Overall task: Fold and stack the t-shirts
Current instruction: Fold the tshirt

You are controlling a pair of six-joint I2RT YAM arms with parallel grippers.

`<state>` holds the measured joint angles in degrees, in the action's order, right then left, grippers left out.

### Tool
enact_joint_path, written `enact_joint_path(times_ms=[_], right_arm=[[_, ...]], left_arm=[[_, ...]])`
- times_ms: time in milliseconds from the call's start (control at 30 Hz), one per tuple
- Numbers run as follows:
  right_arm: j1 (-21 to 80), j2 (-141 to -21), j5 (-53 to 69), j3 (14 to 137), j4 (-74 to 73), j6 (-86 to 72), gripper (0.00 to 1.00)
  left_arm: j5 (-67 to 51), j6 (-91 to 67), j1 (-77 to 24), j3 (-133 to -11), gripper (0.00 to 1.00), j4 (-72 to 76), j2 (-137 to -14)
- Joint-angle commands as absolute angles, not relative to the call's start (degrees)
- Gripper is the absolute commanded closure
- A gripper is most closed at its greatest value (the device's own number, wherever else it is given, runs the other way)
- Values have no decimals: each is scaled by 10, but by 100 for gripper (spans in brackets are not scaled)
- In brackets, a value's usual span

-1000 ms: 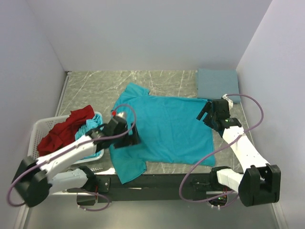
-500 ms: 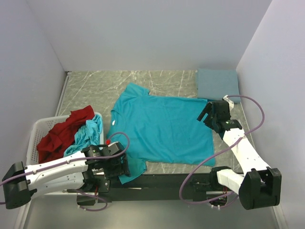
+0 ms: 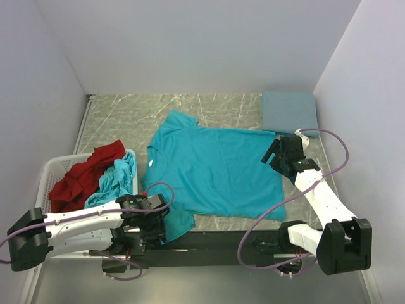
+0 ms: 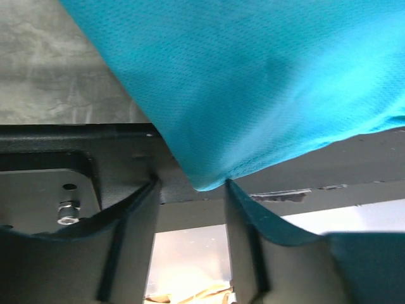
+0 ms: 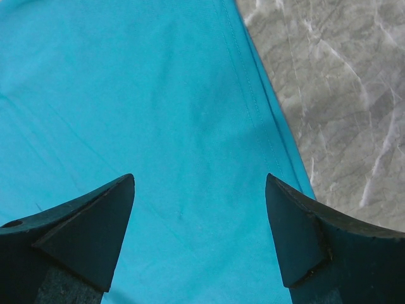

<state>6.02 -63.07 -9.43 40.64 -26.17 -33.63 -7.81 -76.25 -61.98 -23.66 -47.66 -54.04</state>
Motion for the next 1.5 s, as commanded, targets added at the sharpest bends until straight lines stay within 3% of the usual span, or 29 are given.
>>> enact_joint_path(times_ms=[0,167,267,300,333,633,1033,1467], right_arm=[[61,-604,-116,389,-257,-352,10],[59,-536,-101,356,-299,-366,10],[59,-492,-84,340,-340,-381,10],[60,-483,-71,338,-369,-391,10],[59,-476,-64,335,-383,-401,10],[61,-438,-5,326,-493,-461,13],[60,-492,61,278,-565,-494,20],[59,-557,48,280,-550,-490,50]], left_arm=[[-68,-781,-630,-229,52,-409,-558],[-61,-785,-631,-221,58,-378,-556],[-66,-790,-631,-207,78,-339,-555],[-63,-791,-632,-206,95,-334,-553],[-59,-791,-631,-206,99,-337,-551],[-32,-754,-631,-221,100,-351,-525],[-5,-730,-630,-228,100,-345,-480],[16,-702,-630,-251,100,-350,-499]])
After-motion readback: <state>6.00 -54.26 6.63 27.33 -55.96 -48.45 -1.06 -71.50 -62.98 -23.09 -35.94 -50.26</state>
